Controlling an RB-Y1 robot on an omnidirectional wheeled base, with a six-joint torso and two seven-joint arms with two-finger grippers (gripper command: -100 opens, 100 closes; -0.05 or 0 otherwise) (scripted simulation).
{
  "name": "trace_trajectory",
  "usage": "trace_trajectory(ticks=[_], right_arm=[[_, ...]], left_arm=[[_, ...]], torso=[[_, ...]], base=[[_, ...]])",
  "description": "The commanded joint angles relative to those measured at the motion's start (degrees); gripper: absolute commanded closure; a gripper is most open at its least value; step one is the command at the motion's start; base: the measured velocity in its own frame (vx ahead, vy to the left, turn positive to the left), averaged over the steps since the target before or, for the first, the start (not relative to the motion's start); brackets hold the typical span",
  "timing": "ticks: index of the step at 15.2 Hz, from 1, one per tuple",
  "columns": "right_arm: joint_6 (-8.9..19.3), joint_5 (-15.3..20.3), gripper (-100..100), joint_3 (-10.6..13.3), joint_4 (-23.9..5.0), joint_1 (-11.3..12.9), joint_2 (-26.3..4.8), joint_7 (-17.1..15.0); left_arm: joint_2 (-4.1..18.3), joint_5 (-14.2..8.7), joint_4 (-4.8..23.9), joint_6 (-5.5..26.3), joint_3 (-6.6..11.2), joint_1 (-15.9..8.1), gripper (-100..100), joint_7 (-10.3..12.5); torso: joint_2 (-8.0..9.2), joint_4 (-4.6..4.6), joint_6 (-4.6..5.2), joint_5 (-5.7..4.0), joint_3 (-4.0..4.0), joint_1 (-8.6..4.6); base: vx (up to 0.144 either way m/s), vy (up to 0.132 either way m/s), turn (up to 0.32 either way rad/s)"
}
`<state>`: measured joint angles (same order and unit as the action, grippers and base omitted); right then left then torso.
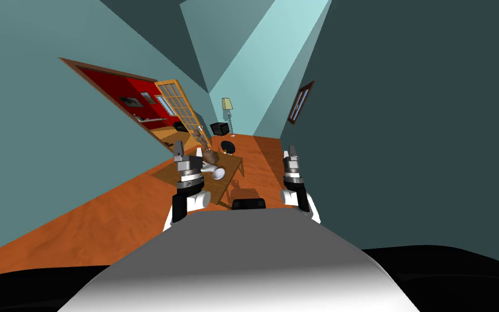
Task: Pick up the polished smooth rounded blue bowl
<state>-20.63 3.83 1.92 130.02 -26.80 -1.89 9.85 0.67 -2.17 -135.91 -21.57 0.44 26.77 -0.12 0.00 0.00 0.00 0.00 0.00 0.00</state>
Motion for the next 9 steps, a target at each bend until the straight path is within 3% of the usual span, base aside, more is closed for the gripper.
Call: trace_trajectory(ticks=[1, 4, 5, 9], right_arm=[[0.00, 0.00, 0, 0.00, 0.00, 0.00, 0.00, 0.00], [0.00, 0.00, 0, 0.00, 0.00, 0.00, 0.00, 0.00], [0.00, 0.00, 0, 0.00, 0.00, -0.01, 0.00, 0.00], [0.00, 0.00, 0, 0.00, 0.00, -0.01, 0.00, 0.00]], left_arm=[[2.01, -0.62, 0.56, 1.34, 0.38, 0.32, -100, -0.07], [4.84, -2.12, 1.94, 4.62, 1.31, 1.11, -100, -0.23], [4.84, -2.12, 1.94, 4.62, 1.31, 1.11, -100, -0.23], [7.45, -4.39, 4.00, 9.52, 2.71, 2.27, -100, -0.48]], torso=[[0.00, 0.00, 0.00, 0.00, 0.00, 0.00], [-0.12, -0.03, 0.00, -0.01, -0.07, -0.05], [-0.18, -0.04, 0.00, -0.01, -0.10, -0.06], [-0.26, -0.06, 0.00, -0.01, -0.15, -0.07]], base=[[0.012, -0.009, -0.005], [0.042, -0.022, -0.005], [0.052, -0.023, -0.004], [0.058, -0.023, -0.005]])
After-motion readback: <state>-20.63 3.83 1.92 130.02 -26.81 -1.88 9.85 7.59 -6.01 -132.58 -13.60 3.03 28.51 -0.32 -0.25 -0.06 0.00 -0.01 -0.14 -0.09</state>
